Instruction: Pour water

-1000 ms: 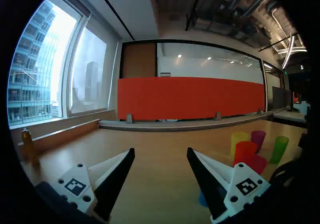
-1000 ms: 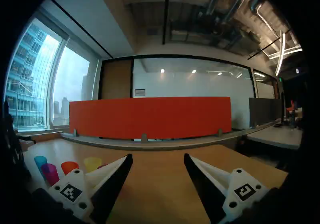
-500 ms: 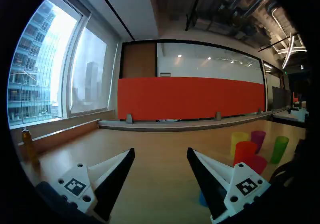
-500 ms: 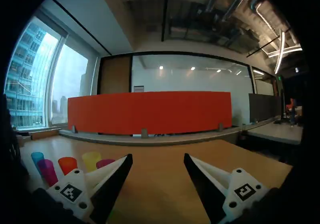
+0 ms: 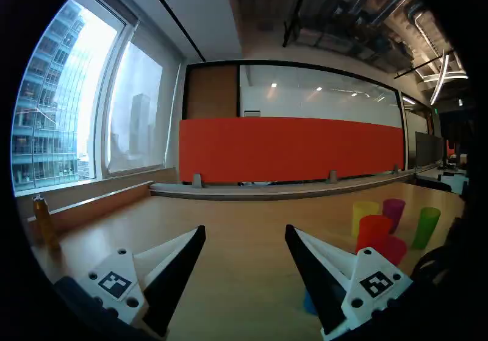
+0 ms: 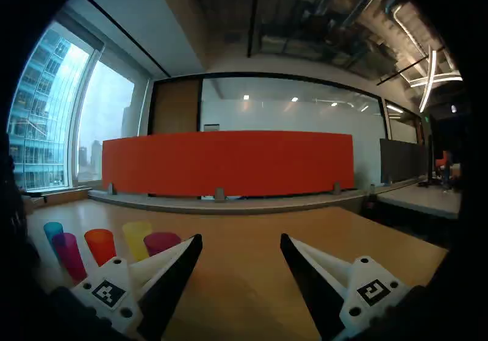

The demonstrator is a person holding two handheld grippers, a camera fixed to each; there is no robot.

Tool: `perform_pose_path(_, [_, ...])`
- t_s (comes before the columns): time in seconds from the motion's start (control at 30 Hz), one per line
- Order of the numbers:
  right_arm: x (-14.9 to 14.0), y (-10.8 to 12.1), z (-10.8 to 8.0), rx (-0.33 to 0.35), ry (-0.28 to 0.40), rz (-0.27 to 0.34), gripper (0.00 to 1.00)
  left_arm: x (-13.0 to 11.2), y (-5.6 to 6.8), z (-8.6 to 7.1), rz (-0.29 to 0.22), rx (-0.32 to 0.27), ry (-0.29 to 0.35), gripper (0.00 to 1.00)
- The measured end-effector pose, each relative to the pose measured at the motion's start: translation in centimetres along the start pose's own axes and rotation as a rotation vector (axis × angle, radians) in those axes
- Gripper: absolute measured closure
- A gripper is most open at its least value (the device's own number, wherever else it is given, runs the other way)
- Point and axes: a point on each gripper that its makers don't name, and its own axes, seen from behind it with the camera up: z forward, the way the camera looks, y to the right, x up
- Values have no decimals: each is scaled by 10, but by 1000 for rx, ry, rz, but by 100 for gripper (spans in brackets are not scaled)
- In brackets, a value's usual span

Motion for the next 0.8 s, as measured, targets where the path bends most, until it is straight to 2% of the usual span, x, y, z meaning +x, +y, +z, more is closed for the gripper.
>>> perform_pose_path(0.8, [-7,-1,-1,-1,-21,-11,1,1,1,0,0,0,0,3])
